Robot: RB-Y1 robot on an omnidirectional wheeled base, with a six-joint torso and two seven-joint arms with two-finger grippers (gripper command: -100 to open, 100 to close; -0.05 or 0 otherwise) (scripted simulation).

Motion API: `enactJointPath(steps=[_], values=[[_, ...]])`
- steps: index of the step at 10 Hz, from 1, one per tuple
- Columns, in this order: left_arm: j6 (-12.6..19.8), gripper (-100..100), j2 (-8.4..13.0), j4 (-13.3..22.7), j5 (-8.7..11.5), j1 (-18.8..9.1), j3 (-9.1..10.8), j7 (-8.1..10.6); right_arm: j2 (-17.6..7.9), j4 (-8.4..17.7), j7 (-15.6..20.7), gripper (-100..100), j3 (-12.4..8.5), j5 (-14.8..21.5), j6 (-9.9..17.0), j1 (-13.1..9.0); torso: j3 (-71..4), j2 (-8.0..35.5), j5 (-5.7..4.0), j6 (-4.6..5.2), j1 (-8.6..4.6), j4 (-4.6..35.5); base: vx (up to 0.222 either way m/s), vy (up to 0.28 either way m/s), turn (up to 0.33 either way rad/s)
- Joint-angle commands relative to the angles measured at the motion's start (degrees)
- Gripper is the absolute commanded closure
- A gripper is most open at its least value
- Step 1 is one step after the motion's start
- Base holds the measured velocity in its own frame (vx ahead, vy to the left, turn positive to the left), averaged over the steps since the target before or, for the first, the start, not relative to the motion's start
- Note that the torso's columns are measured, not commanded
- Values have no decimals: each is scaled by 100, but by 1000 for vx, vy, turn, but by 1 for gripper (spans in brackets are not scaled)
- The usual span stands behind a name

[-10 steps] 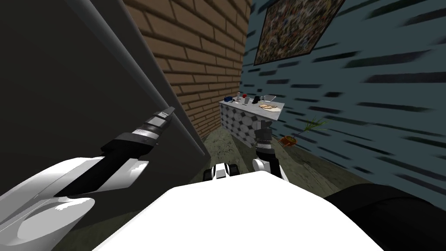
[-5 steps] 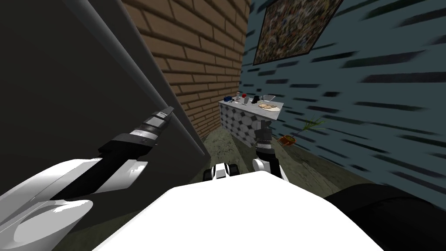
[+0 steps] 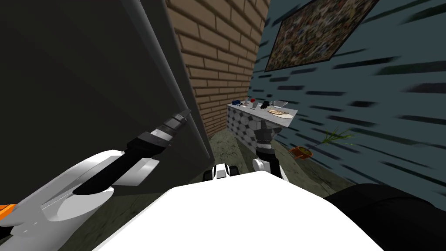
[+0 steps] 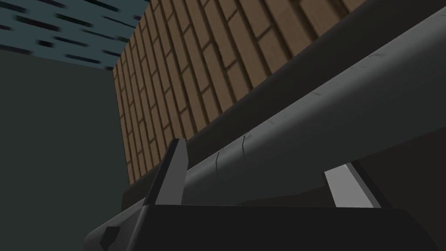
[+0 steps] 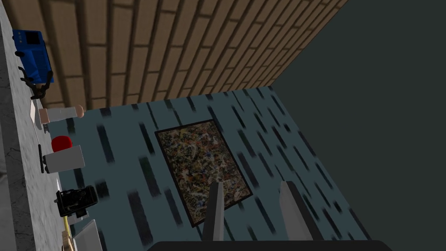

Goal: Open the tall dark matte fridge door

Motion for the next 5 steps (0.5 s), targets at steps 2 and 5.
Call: enactJointPath(steps=[2,5], values=[[-29,100,-14,-43,19,-575,-175,44,0,0,0,0,0,0,0,0,-26,-27,-38,14,-66,8,-10,9,-15],[-302,100,326,-48,484,-900,-766,-292,0,-1,0,0,0,0,-1,3,19,28,-57,9,-107,21,36,0,250]])
